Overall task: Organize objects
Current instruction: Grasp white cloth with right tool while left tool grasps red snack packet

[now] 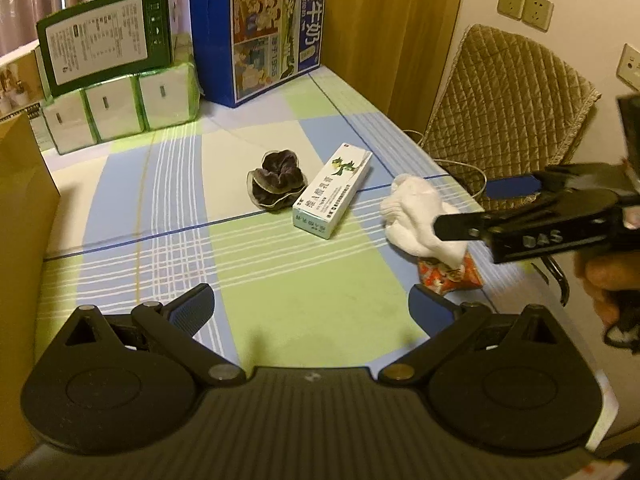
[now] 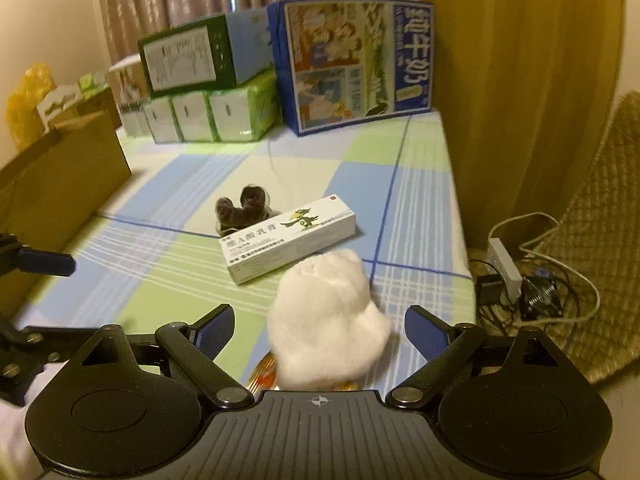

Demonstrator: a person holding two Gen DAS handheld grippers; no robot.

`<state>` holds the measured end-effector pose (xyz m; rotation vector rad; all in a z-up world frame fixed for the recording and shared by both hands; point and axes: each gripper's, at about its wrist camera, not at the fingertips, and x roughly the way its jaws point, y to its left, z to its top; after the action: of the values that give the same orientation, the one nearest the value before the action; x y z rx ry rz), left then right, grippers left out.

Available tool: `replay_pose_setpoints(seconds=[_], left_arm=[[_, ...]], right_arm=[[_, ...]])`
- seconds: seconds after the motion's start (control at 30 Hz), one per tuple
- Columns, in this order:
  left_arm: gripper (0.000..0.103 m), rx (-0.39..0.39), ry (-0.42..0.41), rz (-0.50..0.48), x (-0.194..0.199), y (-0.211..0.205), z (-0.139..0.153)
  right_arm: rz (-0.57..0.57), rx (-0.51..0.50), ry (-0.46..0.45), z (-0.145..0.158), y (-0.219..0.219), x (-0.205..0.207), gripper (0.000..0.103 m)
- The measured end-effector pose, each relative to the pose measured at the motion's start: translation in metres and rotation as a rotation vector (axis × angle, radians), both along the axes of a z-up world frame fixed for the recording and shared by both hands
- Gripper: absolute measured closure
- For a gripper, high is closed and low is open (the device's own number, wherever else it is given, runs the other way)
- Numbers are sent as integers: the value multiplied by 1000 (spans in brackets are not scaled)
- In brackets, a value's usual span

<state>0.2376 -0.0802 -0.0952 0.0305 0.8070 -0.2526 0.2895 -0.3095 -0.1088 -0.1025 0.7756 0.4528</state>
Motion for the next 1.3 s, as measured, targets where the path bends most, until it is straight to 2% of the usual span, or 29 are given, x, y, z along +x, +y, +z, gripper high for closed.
replay_pose_setpoints(seconds=[0.13,0.2,0.27,0.37,0.47,0.6,0.7,0.77,0.87,0.93,1.13,1.3], left_arm=[[2,-6,9,4,8,3,-6],[1,-6,11,6,11,3,-9],[2,-9,15,6,15,3,-11],[2,-9,21,-1,19,0,-15],[2,-10,26,-14,23,-4,-18],[2,-21,28,-19,24,-6,-19],[2,-22,27,-29,22,-8,-19],[1,-17,27,-35,19,-8,-19],[1,-19,35,-42,15,-8,-21],[1,-19,43,-53,12,-8,-22],[3,-35,62,-86,13,-25,-32],[20,-59,43,-94,18,-51,-43]], right_arm=[[34,-26,31,-17,9,23,13],[35,-23,53,-23,11,31,22],[16,-24,74,-28,10,36,49],[-22,29,78,-26,1,35,73],[-67,29,51,-15,-11,26,74],[-139,-69,53,-16,-28,7,75],[-157,-84,61,-17,-33,-9,75],[-134,-64,81,-16,-27,-18,75],[-66,71,156,-16,-18,-24,76],[-82,120,162,-14,-17,-26,76],[-201,122,136,-9,-37,-32,76],[-267,120,136,-9,-55,-39,76]])
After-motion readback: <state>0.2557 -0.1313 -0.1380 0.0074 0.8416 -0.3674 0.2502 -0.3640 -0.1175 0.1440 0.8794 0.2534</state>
